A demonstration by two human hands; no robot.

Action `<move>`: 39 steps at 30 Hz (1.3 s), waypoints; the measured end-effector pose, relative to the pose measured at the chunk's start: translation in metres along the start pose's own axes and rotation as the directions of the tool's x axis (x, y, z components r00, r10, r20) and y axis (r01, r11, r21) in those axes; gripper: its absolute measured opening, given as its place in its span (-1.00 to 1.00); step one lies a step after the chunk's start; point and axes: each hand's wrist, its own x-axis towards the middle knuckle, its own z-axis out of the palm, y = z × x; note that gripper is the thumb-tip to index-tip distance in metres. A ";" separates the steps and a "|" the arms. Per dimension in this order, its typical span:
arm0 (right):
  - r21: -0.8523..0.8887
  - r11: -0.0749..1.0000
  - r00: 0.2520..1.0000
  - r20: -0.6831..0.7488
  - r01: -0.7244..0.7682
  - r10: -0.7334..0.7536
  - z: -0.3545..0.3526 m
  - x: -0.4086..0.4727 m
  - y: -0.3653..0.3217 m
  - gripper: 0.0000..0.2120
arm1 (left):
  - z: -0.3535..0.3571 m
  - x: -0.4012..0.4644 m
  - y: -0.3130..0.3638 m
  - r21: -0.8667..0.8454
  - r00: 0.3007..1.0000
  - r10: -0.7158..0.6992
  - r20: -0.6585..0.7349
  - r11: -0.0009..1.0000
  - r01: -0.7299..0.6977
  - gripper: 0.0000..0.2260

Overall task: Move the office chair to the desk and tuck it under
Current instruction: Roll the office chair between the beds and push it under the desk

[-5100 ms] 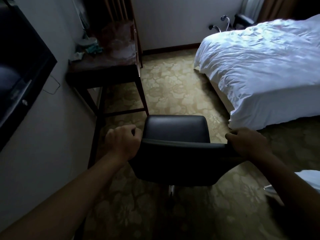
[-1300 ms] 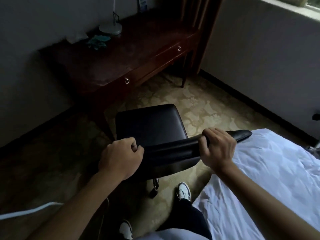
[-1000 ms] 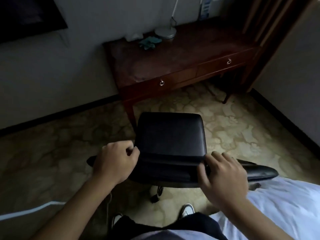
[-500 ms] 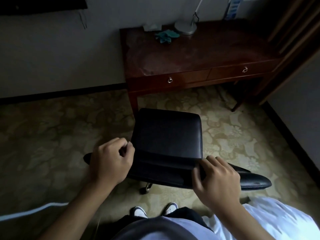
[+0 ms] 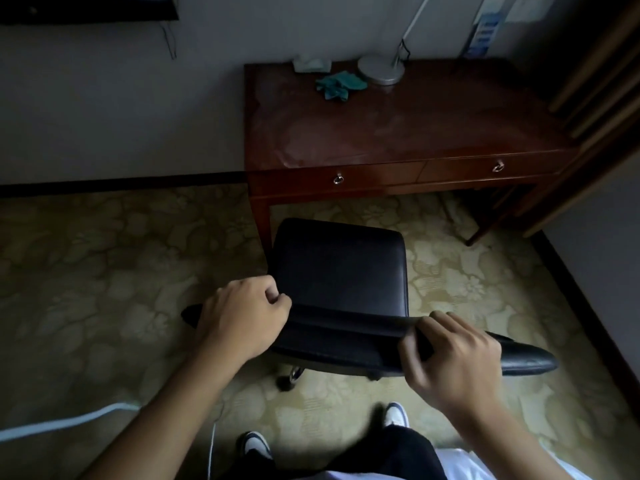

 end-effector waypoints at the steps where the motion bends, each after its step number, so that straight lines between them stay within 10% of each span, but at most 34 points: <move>1: 0.002 1.000 1.000 0.008 0.009 -0.009 0.000 0.003 0.010 -0.68 | 0.005 0.001 0.008 -0.004 1.000 -0.016 0.004 1.000 0.016 -0.73; 16: 0.203 0.937 0.947 0.090 0.286 -0.308 -0.001 0.075 0.184 -0.76 | 0.074 -0.006 0.154 -0.189 0.789 -0.450 -0.418 0.893 0.409 -0.73; 22: 0.231 0.903 0.928 -0.006 0.363 -0.372 0.009 0.097 0.202 -0.71 | 0.072 0.001 0.176 -0.350 0.662 -0.463 -0.589 0.885 0.307 -0.66; 39: 0.165 0.893 0.907 -0.033 0.419 -0.420 0.058 0.198 0.219 -0.66 | 0.068 0.141 0.175 -0.093 0.793 -0.490 -0.363 0.866 0.492 -0.68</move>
